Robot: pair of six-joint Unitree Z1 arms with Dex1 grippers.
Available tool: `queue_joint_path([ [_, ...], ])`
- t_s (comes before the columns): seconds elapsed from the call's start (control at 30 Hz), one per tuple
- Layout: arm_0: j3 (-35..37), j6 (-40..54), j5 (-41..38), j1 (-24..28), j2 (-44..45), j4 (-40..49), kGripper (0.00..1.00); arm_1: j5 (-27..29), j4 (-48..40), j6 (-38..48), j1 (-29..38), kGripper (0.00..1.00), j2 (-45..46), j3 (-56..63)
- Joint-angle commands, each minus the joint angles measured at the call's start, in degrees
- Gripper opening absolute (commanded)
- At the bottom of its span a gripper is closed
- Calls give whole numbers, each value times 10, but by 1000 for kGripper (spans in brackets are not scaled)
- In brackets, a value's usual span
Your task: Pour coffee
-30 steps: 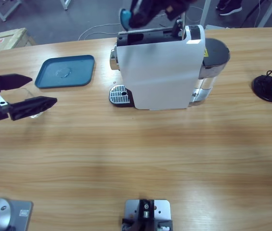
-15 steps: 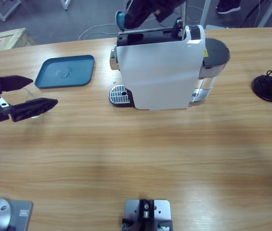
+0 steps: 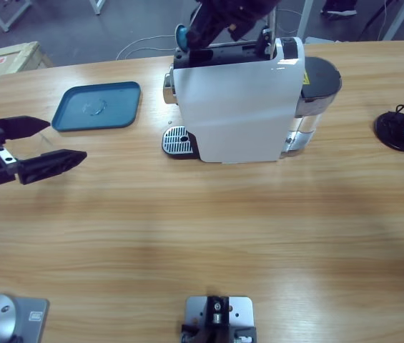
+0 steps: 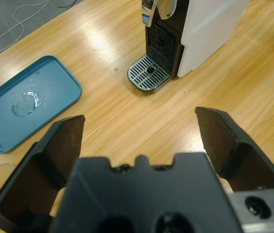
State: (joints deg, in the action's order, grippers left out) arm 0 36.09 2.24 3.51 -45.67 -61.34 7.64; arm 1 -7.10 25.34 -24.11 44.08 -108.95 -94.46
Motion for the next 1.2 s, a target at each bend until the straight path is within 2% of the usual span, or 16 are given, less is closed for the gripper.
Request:
queue_joint_path([
  [0.03, -20, -1, 11, -3, -15, -9, 982, 13, -5, 8, -6, 0, -35, 22],
  [0.47, -21, -1, 11, -3, -13, -9, 982, 8, -10, 13, -6, 0, -35, 44],
  [0.5, -21, -1, 11, -3, -13, -9, 982, 8, -10, 17, -6, 145, -35, 44],
  [0.53, -21, -1, 11, -3, -13, -9, 982, 10, -9, 22, -6, 442, -34, 44],
  [0.57, -21, -1, 11, -3, -13, -9, 982, 11, -10, 24, -6, 535, -32, 46],
  [0.63, -21, -1, 11, -3, -15, -9, 982, 17, -10, 26, -6, 801, -29, 49],
  [0.67, -21, -1, 11, -3, -15, -9, 982, 21, -10, 26, -6, 908, -27, 50],
  [0.7, -21, -1, 11, -3, -15, -9, 982, 26, -10, 27, -6, 976, -24, 50],
  [0.77, -21, -1, 11, -3, -15, -9, 982, 36, -12, 27, -5, 1000, -16, 48],
  [0.9, -21, -1, 10, -3, -16, -10, 982, 40, -22, 31, 0, 975, 3, 44],
  [0.93, -20, -1, 9, -3, -16, -10, 982, 34, -23, 31, 3, 821, 9, 43],
  [1.0, -18, -1, 9, -3, -15, -11, 982, 13, -23, 40, 15, 313, 24, 41],
  [1.03, -18, -1, 9, -3, -13, -11, 982, 8, -21, 58, 23, 109, 36, 42],
  [1.07, -18, -2, 9, -3, -12, -11, 982, 8, -17, 76, 32, 0, 49, 44],
  [1.1, -17, -2, 8, -3, -10, -11, 982, 12, -17, 95, 43, 0, 65, 50],
  [1.2, -13, -2, 5, -3, -6, -11, 982, 78, -21, 179, 73, 0, 120, 103],
])
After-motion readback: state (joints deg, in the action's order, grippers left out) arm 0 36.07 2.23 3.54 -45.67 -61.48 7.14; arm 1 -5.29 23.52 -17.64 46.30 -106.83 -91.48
